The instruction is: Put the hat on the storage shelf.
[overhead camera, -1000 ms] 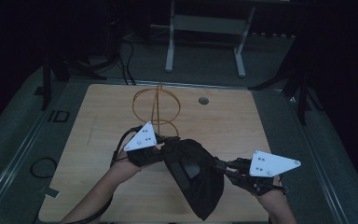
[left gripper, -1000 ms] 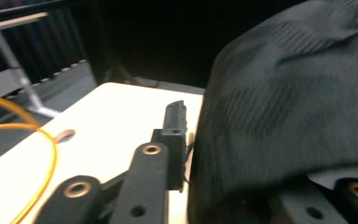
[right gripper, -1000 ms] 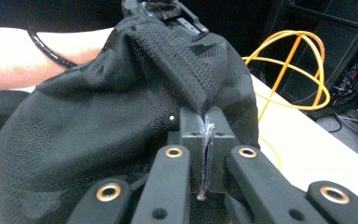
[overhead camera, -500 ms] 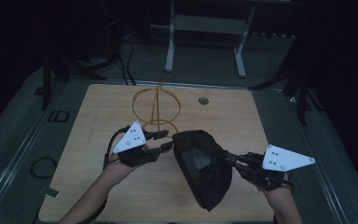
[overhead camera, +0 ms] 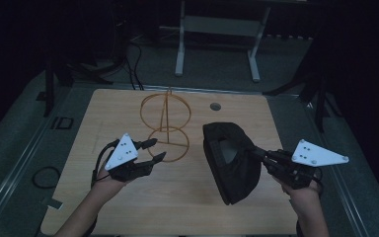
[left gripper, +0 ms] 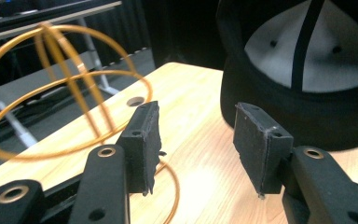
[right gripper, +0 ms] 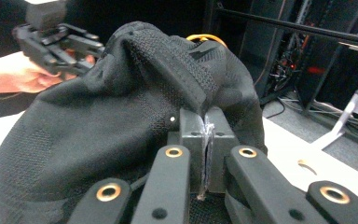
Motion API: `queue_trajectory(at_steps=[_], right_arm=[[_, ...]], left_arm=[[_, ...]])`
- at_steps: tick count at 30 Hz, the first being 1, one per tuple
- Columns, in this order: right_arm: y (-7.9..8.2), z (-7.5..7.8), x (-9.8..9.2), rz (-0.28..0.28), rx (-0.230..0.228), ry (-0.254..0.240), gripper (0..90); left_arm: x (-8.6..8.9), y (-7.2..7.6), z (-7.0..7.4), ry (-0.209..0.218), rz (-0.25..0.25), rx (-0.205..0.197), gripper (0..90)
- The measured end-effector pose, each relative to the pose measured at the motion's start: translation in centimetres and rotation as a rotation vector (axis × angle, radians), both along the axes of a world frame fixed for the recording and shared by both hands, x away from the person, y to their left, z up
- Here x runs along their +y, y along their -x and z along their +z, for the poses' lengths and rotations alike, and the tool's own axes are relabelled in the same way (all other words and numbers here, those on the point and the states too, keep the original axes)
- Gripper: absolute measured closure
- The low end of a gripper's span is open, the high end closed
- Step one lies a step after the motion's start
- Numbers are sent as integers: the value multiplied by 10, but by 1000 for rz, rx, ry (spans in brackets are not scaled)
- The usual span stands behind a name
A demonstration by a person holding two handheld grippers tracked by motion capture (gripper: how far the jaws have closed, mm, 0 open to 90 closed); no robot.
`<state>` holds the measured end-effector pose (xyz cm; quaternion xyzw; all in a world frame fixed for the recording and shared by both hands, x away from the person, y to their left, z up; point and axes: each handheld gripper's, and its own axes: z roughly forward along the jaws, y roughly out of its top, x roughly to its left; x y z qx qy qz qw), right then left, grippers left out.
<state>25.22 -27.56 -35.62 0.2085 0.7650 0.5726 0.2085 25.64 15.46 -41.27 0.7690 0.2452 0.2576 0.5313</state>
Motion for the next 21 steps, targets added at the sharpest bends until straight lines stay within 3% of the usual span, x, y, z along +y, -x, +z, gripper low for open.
queue_trajectory(at_steps=[5, 10, 12, 15, 20, 21], right_arm=[[-9, 7, -2, -41, -11, -10, 889], [-21, 15, 1, -79, -21, -14, 889], [-26, 17, 3, -93, -27, -4, 889], [-33, 20, 7, -106, -28, -4, 889], [-44, 25, 15, -114, -29, -5, 889], [-46, 26, 16, -113, -29, -6, 889]], left_arm=[[21, 4, -7, 8, 72, 7, 480], [39, 7, -18, -4, 146, 16, 386], [49, 10, -32, -1, 194, 34, 374], [56, 13, -44, 1, 213, 52, 360], [63, 16, -61, 7, 240, 84, 252], [66, 18, -70, 1, 255, 100, 223]])
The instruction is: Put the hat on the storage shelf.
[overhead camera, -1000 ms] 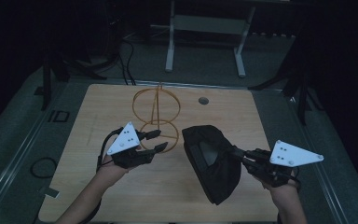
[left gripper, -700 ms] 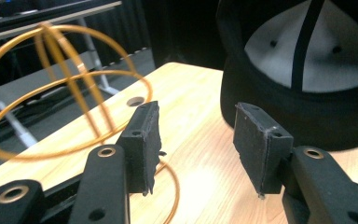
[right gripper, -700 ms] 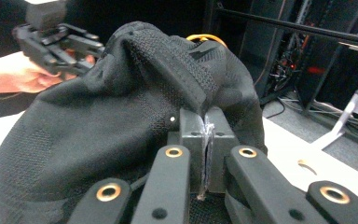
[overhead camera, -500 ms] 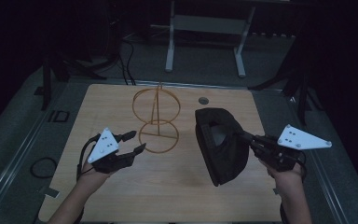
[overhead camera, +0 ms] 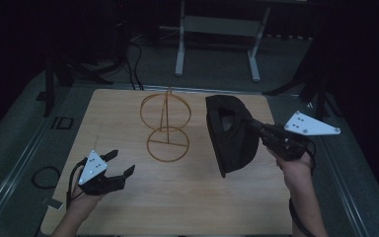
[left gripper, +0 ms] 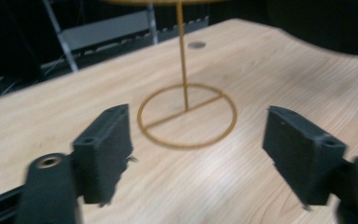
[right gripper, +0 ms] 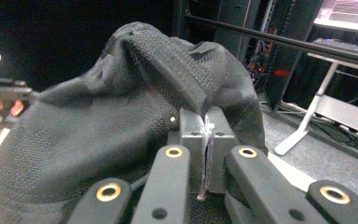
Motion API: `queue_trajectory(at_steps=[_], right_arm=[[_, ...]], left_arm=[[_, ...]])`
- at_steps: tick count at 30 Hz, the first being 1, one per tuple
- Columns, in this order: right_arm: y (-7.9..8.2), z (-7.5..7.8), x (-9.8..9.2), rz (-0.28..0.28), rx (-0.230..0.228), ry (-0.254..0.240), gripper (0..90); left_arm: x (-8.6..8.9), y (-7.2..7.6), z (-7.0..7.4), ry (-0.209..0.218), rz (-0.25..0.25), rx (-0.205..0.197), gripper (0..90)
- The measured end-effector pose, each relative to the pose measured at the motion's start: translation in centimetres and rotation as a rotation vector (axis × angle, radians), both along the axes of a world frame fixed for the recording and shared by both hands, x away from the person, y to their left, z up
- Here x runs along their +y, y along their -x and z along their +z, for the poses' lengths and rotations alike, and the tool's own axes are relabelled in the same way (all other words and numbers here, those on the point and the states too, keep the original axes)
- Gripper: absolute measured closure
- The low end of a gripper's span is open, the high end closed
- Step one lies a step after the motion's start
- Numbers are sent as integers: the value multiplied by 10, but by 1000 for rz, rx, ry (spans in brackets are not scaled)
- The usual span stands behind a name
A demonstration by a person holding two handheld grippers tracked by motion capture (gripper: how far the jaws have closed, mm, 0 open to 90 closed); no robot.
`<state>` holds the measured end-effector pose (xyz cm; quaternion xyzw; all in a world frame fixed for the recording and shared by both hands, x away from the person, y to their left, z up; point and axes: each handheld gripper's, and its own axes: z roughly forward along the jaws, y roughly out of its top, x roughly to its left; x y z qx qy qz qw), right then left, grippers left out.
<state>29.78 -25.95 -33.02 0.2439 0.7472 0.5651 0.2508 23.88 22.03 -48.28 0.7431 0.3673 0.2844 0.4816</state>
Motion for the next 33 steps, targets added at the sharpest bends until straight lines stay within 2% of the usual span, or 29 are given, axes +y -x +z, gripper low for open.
queue_trajectory(at_steps=[2, 3, 4, 5, 6, 8, 13, 15, 19, 25, 26, 33], right_arm=[[-4, 3, 3, -3, -2, 0, 888], [-4, 3, 3, -3, -2, 0, 888], [-8, 6, 7, -5, -8, 6, 888], [-8, 6, 7, -5, -8, 6, 888], [-12, 10, 10, -5, -8, 10, 889], [-15, 13, 13, -3, -9, 12, 888], [-24, 21, 25, -2, -16, 24, 888], [-29, 24, 29, -4, -15, 22, 888], [-37, 30, 38, -5, -19, 29, 888], [-46, 37, 52, -9, -25, 46, 888], [-50, 40, 58, -8, -28, 49, 888], [-63, 48, 80, -5, -19, 52, 888]], left_arm=[[2, 1, -9, -9, 5, 15, 155], [2, 1, -9, -9, 5, 15, 134], [5, 1, -17, -11, 27, 24, 108], [5, 1, -17, -11, 27, 24, 88], [8, 1, -23, -7, 54, 29, 74], [10, 1, -29, -3, 78, 34, 25], [13, 3, -41, -23, 116, 34, 24], [16, 5, -48, -21, 155, 32, 24], [23, 8, -56, -4, 217, -4, 24], [32, 11, -62, 16, 262, -23, 24], [36, 12, -64, 19, 292, -32, 24], [44, 13, -69, 27, 328, -20, 25]])
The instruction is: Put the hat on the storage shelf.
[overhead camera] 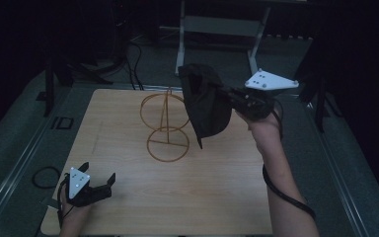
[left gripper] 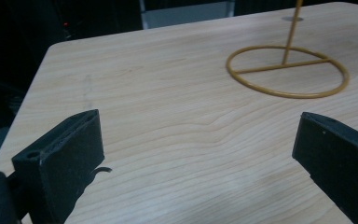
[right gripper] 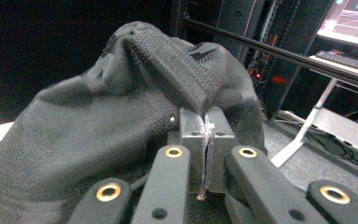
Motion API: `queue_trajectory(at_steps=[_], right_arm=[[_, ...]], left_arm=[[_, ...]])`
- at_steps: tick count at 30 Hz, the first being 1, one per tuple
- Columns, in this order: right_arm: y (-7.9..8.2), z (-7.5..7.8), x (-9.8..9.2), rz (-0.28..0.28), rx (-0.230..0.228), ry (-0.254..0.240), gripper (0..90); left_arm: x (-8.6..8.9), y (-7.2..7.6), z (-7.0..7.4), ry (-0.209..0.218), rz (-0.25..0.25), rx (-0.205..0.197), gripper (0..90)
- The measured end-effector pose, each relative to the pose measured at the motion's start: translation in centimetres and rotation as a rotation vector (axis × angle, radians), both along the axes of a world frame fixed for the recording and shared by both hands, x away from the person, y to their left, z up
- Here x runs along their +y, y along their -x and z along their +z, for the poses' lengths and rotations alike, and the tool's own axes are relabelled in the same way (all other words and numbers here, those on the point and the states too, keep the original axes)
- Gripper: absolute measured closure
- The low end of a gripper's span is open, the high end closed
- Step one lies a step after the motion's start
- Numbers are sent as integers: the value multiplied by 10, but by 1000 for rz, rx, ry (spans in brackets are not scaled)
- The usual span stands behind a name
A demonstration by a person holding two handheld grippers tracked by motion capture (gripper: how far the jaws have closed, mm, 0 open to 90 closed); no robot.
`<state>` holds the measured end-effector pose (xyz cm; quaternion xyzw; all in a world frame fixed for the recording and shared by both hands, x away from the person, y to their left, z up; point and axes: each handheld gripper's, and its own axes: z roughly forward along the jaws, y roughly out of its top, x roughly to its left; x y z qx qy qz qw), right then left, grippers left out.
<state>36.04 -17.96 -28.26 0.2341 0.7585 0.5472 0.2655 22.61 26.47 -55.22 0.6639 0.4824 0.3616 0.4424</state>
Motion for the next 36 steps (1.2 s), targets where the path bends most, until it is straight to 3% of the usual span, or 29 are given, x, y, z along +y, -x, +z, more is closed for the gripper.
queue_trajectory(at_steps=[8, 17, 25, 36], right_arm=[[-14, 6, 36, -6, 4, 46, 887], [-25, -9, 74, 6, 48, 111, 887], [-34, -26, 94, 2, 99, 167, 886], [-43, -46, 104, 17, 158, 187, 884]], left_arm=[[3, 1, -1, 25, 14, -14, 24], [2, 2, 0, 33, 6, -24, 25], [0, 3, -1, 37, -5, -20, 24], [-2, 2, -2, 34, -21, -16, 24]])
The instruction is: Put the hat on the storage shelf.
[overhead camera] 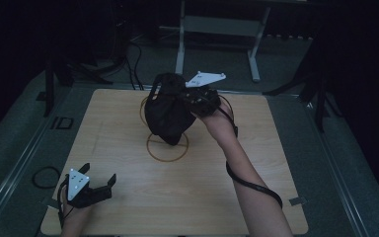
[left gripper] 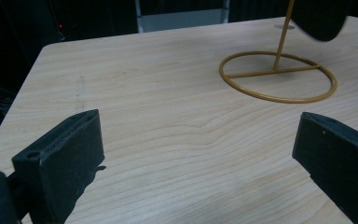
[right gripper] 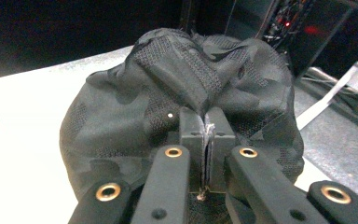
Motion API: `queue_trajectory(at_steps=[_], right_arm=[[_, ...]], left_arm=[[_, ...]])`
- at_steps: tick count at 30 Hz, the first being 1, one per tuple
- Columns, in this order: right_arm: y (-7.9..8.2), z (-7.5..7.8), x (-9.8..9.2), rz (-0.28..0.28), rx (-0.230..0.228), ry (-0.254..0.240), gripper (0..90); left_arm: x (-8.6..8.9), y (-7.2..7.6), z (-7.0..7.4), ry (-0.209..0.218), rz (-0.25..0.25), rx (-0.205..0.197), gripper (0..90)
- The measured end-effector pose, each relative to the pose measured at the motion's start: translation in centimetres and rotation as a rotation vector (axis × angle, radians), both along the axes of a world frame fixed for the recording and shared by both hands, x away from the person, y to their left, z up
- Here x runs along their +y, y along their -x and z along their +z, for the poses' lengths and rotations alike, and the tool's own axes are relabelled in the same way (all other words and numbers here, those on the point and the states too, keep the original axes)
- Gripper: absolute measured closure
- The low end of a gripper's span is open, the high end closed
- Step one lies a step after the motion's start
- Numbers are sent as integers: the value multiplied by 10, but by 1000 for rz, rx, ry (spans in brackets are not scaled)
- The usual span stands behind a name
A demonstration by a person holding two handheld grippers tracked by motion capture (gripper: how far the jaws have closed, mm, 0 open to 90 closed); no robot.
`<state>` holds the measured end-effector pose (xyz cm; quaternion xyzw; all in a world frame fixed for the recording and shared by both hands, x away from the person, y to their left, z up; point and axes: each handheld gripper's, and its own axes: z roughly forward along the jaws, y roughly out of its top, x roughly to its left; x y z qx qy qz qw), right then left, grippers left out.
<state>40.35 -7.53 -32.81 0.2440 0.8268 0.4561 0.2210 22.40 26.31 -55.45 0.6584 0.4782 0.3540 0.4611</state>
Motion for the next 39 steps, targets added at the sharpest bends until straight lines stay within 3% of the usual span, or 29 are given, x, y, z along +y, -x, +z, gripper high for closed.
queue_trajectory(at_steps=[13, 25, 29, 34, 39], right_arm=[[-5, -14, 8, 8, 31, -19, 856], [-8, -16, 9, 37, 66, -55, 649], [-7, -14, 10, 46, 64, -54, 594], [-4, -12, 10, 54, 64, -36, 460], [-1, -10, 5, 61, 51, -53, 386]], left_arm=[[1, 1, 0, 9, -10, -1, 24], [0, 2, 0, 7, -16, -7, 24], [0, 2, 0, 11, -13, -10, 24], [0, 3, 0, 13, -15, -10, 25], [0, 2, 0, 13, -17, -12, 24]])
